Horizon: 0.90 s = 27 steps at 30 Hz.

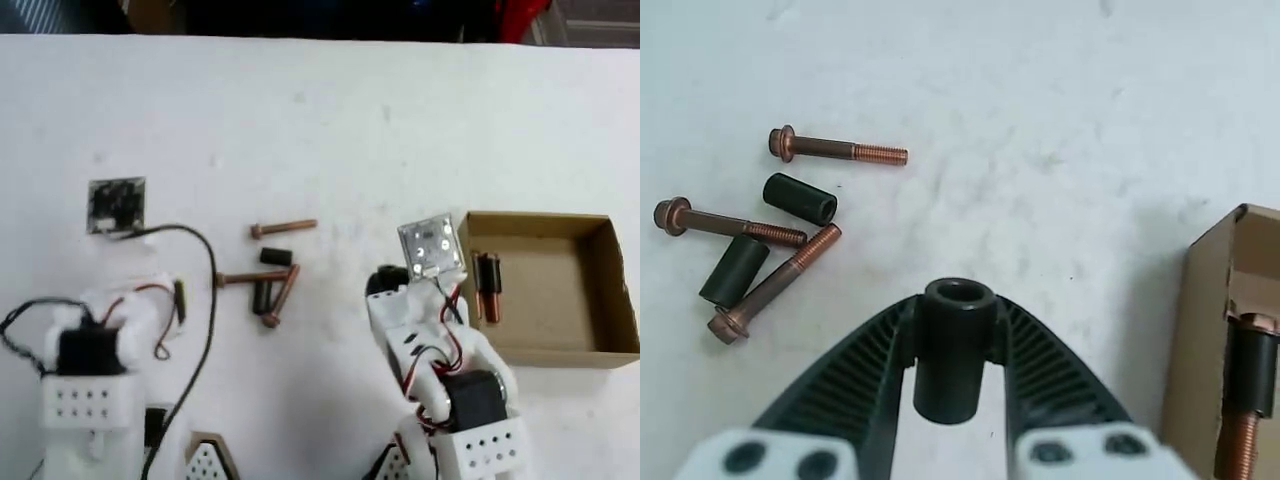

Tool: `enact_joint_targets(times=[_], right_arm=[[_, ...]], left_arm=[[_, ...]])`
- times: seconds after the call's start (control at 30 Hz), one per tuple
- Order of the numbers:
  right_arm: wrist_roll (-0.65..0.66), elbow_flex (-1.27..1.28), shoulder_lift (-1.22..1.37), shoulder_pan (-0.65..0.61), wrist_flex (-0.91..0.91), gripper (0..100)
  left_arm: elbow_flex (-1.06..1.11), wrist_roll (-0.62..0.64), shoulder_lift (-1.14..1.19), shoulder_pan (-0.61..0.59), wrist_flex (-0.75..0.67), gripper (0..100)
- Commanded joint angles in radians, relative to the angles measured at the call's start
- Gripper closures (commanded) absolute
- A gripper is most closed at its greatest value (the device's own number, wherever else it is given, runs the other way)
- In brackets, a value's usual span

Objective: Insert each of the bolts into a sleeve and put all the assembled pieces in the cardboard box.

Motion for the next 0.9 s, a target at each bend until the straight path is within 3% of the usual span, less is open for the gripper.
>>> enact_joint_targets(times=[0.0,0.33,0.43,0.57,0.7,0.87], right_arm=[[0.011,0.021,-0.062,0.005,0.001,98.2],[0.012,0.052,-0.136,0.007,0.019,98.2],[0.012,0.052,-0.136,0.007,0.019,98.2],[0.012,0.052,-0.134,0.007,0.019,98.2],[0.012,0.052,-0.133,0.007,0.019,98.2],[0.012,0.052,-0.134,0.007,0.019,98.1]], left_arm=[[-0.092,0.094,0.134,0.113,-0.009,98],[-0.207,0.152,0.562,0.165,-0.112,97],[-0.249,0.256,0.687,0.202,-0.114,95],[-0.313,0.482,0.825,0.255,-0.114,82],[-0.367,0.545,0.923,0.288,-0.120,65],[-0.428,0.632,1.012,0.283,-0.120,63]])
